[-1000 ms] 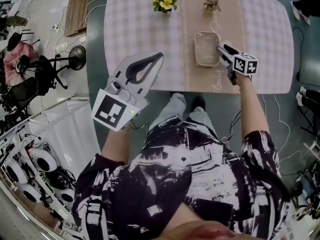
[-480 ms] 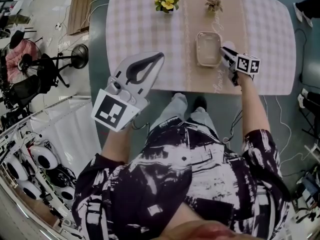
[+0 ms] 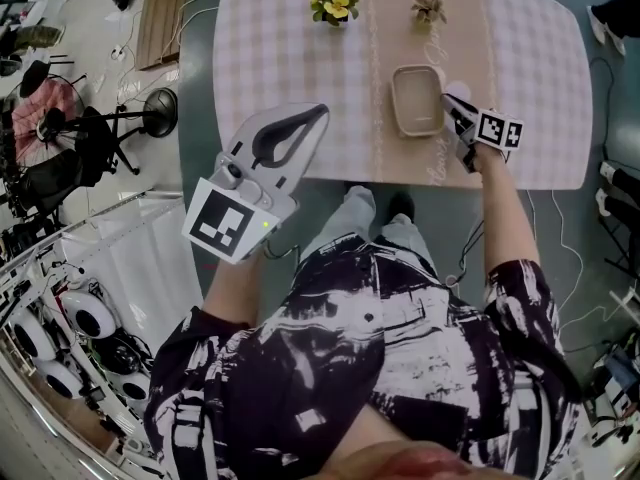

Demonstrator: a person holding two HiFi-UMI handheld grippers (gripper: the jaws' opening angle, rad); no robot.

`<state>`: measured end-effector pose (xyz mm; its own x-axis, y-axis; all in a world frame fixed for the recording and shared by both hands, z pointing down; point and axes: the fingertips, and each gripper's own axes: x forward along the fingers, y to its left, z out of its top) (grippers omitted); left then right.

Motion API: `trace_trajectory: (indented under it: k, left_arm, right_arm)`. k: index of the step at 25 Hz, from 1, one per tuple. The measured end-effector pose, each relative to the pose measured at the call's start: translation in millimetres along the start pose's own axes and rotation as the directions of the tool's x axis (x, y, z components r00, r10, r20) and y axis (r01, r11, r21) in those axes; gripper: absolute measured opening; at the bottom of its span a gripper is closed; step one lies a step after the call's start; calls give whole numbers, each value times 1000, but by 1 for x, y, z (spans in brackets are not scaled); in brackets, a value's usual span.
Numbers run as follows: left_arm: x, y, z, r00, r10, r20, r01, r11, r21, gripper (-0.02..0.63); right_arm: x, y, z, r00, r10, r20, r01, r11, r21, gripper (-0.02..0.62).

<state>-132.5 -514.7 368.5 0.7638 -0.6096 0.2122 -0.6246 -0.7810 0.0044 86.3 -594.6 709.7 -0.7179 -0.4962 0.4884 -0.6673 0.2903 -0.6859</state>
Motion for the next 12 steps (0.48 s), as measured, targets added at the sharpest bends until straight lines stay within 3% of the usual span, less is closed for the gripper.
trace_trajectory:
  k: [9, 12]
  left_arm:
    - [-6, -5, 3, 1000, -4, 10, 4, 1000, 2, 0]
    - [-10, -6, 6, 1000, -2, 14, 2, 1000, 5, 0]
  right_arm:
    - [-11, 1, 10, 995, 12, 103, -27, 989, 147, 34]
    - [-16, 6, 14, 992, 14, 125, -33, 988, 151, 34]
